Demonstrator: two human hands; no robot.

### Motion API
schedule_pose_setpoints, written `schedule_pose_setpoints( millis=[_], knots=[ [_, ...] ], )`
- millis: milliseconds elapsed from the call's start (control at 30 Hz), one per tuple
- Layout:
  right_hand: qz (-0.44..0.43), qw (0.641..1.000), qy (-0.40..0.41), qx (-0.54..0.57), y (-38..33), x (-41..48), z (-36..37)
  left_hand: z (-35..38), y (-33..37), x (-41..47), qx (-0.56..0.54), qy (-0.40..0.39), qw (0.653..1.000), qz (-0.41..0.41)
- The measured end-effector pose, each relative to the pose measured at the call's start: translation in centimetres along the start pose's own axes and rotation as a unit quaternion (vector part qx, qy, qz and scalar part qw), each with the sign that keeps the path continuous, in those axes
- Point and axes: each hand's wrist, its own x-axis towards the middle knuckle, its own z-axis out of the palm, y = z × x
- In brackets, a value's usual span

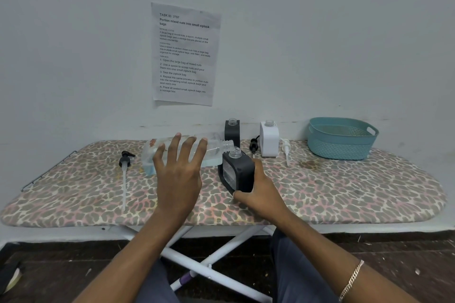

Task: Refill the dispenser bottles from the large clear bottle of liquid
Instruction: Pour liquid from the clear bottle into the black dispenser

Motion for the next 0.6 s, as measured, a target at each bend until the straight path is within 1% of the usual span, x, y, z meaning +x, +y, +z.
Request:
schedule_pose_setpoints(
  millis=[600],
  knots=[
    [-0.001,1.000,0.001,-0.008,0.05,0.08,0.07,-0.07,0.00,0.01,-0.005,-0.001,1.000,0.001]
  ],
)
